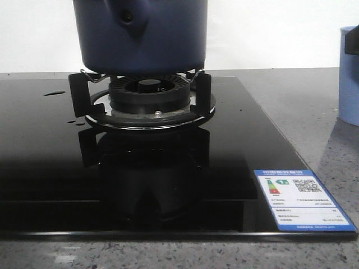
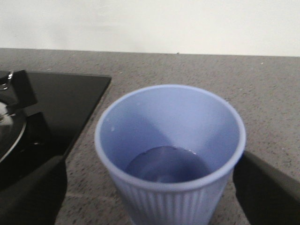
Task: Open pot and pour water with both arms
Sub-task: 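Lift the cup with the right gripper and carry it over the pot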
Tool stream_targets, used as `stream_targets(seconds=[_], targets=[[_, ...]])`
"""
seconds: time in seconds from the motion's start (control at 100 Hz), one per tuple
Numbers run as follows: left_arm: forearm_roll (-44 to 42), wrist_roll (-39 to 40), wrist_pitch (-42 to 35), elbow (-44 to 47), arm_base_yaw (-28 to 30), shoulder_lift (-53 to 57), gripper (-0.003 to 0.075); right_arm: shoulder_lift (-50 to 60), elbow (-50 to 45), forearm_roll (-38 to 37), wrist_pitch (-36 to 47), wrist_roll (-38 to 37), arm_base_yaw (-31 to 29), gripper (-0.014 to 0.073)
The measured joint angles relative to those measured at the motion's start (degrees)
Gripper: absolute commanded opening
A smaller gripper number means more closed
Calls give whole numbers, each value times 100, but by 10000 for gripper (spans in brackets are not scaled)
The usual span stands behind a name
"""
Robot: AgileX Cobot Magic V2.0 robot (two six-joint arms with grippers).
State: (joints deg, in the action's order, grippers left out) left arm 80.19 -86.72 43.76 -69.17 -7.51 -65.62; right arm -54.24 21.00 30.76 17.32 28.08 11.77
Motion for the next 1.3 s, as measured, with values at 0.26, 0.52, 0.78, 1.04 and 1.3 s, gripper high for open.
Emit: stream_targets(seconds=[0.26,0.52,0.78,1.04,1.3], targets=[[0,0,0,0,0,0,302,-552,0,13,325,0,8,496],[0,0,0,0,0,0,302,-619,0,27,368,-33,34,156],[0,0,0,0,0,0,302,-143,454,28,-180,-46,183,151],[11,0,11,0,0,0,302,-175,2213,-479,-1451,-46,428,151],[44,0,11,0,0,0,302,-1090,4099,-1230,-3279,-46,835,151]])
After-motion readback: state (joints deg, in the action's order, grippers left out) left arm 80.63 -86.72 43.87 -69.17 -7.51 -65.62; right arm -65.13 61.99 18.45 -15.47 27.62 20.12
